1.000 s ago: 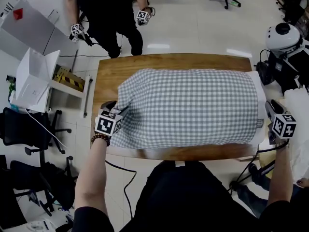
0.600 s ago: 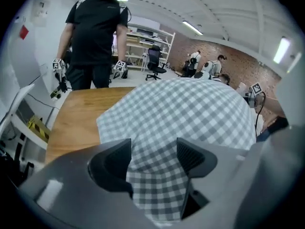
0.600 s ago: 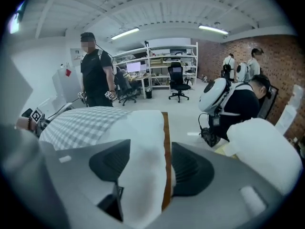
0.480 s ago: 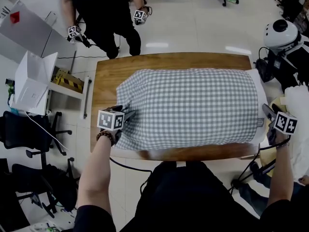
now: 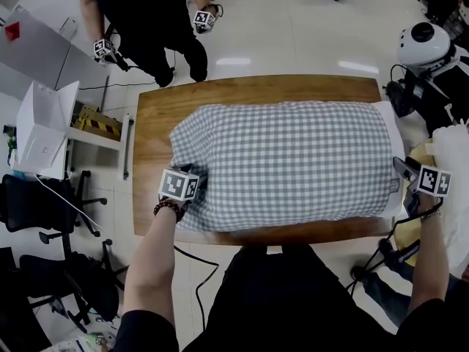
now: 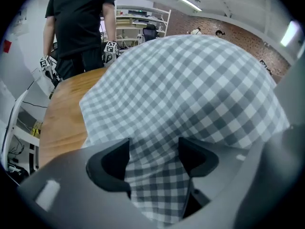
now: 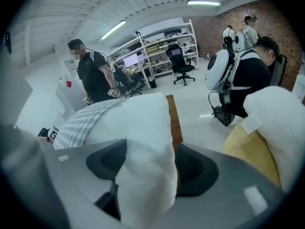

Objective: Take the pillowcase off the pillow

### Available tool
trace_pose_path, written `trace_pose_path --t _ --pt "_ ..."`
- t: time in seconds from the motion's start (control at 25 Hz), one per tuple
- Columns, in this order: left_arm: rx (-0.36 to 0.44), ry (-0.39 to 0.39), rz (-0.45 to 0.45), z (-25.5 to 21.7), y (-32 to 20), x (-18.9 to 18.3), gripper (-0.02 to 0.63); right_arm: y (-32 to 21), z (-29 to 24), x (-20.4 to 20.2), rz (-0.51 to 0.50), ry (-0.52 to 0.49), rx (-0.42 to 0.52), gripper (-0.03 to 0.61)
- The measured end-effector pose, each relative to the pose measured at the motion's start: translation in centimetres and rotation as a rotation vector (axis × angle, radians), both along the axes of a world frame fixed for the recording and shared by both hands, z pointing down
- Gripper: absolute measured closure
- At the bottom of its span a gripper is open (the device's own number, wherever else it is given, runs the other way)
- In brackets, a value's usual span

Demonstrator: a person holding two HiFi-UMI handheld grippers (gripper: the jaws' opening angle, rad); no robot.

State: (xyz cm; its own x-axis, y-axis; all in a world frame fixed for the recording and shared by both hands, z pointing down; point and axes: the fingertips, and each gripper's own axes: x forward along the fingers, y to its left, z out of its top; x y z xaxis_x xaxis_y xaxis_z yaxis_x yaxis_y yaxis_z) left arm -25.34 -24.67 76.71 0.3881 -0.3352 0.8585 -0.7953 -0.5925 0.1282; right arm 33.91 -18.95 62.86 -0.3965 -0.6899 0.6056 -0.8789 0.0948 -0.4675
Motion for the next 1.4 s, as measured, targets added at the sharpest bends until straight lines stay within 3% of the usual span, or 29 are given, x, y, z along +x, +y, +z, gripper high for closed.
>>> trace_pose_path --t 0.28,0.6,0.72,0.84,0.96,1.04,1.4 --pt "0.009 -0.058 0.043 1.3 -0.7 0.8 0.305 -0.6 0.4 -0.9 -0.043 -0.095 -0.008 0.261" --pt "0.01 -0.11 0.079 2.7 -1.1 0.9 0.33 -1.1 1.6 -1.8 -0.094 -0.058 -0.026 0.27" --pt "0.006 -0.096 0.087 2.8 -1.0 0.8 0.351 -1.1 1.8 -2.7 -0.103 -0.065 -0.02 0.332" --pt "-0.001 -0.072 0.078 2.0 -1.0 -3.3 0.396 -1.8 2.7 -6.4 -0.12 -0.067 -0.015 0.402" --pt "-0.014 -0.041 0.071 2.2 -1.4 -5.2 0.518 -2.7 3.2 -8.1 -0.135 -0.028 -0.041 0.468" --pt "-0.009 -0.032 0.082 2.2 -1.9 -3.7 0.596 -2.8 2.9 -7.6 -0.14 0.007 -0.045 0.5" --pt "0.066 -0.105 0.028 0.5 0.3 0.9 0.604 0.5 1.1 -0.4 -0.123 0.128 0.044 0.545"
